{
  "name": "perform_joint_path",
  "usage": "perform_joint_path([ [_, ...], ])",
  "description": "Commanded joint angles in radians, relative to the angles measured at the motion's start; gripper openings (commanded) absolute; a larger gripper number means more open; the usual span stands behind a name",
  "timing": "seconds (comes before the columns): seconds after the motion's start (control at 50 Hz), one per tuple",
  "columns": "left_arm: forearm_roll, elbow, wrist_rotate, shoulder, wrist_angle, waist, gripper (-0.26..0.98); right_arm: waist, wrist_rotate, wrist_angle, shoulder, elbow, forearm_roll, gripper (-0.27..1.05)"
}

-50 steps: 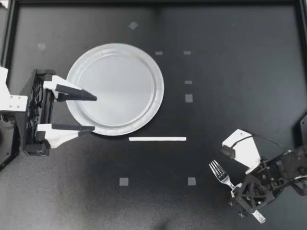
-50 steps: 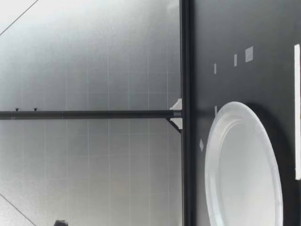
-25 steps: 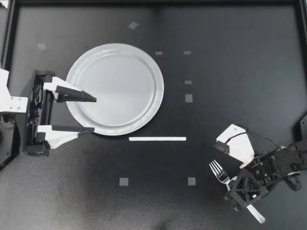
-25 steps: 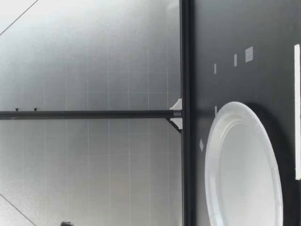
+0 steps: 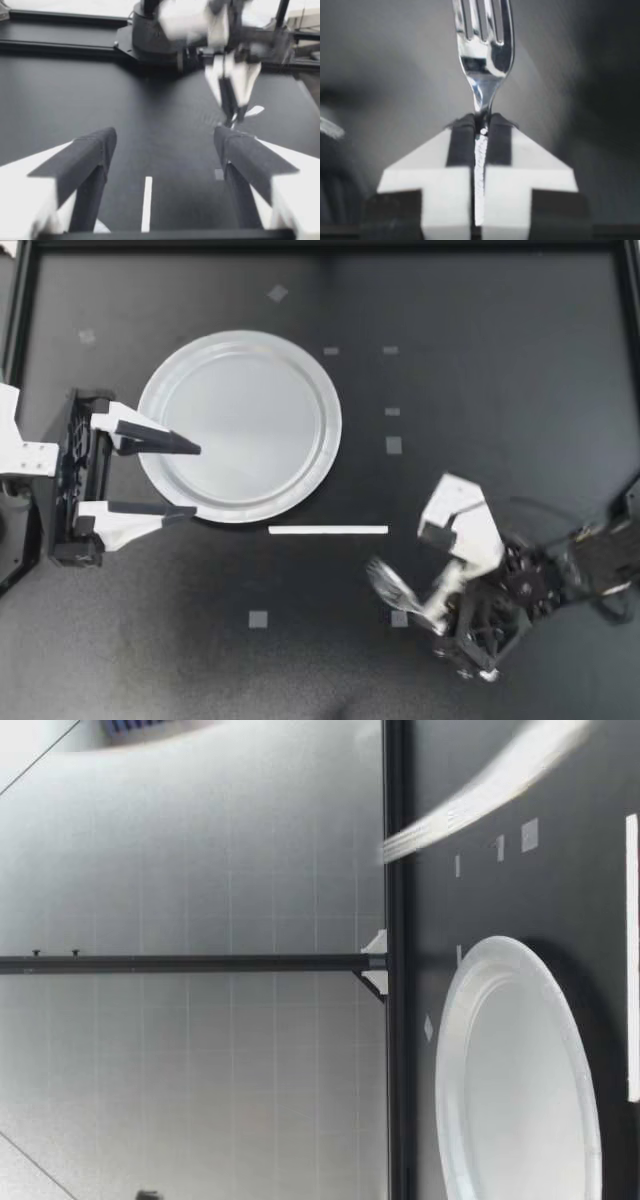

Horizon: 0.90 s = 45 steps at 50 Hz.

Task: Pick up the fork and place it on the plate.

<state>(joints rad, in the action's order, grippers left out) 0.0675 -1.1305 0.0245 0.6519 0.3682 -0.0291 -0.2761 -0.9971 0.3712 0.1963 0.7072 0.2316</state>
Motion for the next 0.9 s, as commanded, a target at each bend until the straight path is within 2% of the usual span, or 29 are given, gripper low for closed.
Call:
perform_joint_path([
  [0.0, 0.031, -0.006, 0.055, -0.054, 0.123, -0.002, 0.66, 0.054, 0.026, -0.028, 0.123, -0.130, 0.281, -0.10],
  [0.12, 0.043, -0.003, 0.175, -0.133, 0.255, -0.002, 0.66, 0.118, 0.018, -0.094, 0.178, -0.156, 0.466, -0.10],
  [0.28, 0.048, 0.025, 0.399, -0.252, 0.376, -0.002, 0.66, 0.227, 0.026, -0.371, 0.156, -0.149, 0.479, -0.10],
  [0.38, 0.023, 0.054, 0.491, -0.302, 0.460, -0.003, 0.66, 0.307, 0.028, -0.621, 0.097, -0.149, 0.479, -0.10],
  [0.46, -0.009, 0.067, 0.482, -0.318, 0.500, -0.002, 0.66, 0.365, 0.029, -0.779, 0.052, -0.150, 0.474, -0.10],
  [0.6, -0.021, 0.077, 0.416, -0.319, 0.508, -0.002, 0.66, 0.434, 0.048, -0.951, -0.012, -0.152, 0.474, -0.10],
  [0.88, -0.023, 0.126, 0.321, -0.350, 0.497, -0.003, 0.66, 0.465, 0.186, -0.971, -0.081, -0.175, 0.431, -0.10],
])
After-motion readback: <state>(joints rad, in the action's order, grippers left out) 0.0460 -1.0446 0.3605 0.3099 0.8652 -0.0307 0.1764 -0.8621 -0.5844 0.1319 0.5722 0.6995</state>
